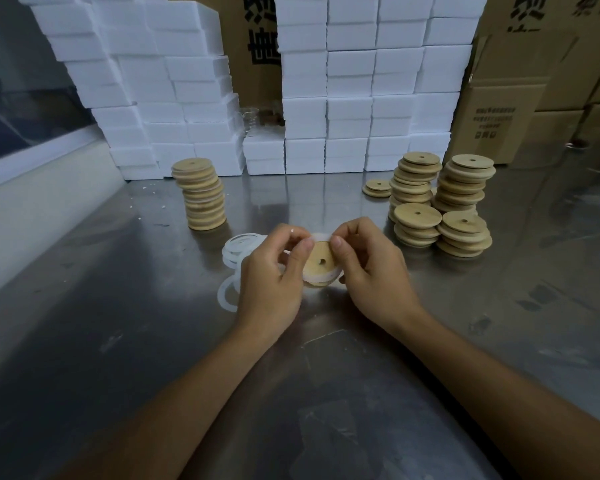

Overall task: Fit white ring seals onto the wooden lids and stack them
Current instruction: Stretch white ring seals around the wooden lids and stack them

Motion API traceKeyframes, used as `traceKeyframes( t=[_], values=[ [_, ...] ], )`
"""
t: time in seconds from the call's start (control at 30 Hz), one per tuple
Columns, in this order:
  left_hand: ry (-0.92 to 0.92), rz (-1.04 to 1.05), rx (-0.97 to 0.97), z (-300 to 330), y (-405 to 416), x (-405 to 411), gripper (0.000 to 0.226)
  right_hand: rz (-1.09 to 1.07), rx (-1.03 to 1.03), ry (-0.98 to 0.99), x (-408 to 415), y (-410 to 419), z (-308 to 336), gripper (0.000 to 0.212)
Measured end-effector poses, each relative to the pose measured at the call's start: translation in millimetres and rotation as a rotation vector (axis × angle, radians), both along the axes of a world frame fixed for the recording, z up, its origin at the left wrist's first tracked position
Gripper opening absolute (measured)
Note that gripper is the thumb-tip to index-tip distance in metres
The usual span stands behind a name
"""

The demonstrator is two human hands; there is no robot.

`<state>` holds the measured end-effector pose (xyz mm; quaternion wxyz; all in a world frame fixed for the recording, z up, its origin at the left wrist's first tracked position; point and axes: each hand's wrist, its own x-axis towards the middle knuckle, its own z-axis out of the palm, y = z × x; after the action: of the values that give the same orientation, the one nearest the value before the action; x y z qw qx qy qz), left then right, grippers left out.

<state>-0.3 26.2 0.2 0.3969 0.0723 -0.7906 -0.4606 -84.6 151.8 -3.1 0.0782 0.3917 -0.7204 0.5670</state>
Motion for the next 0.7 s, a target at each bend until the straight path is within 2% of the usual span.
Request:
traceKeyframes(
  t=[0.2,0.4,0.7],
  values=[
    [0.024,0.044,0.060,0.5,-3.6,-1.1,0.018,0.030,0.022,-0.035,1.3,0.5,1.2,0.005],
    [0.041,0.078,-0.010,1.2,-2.1,-1.5,0.015,0.018,-0.015,-0.059,0.7,-0.6,0.3,0.006],
    [-0.064,0.102,0.143,-1.2,-8.7,-3.2,0.020,-0.019,0.044,-0.129,-1.7,-0.7,1.5,0.008]
  ],
)
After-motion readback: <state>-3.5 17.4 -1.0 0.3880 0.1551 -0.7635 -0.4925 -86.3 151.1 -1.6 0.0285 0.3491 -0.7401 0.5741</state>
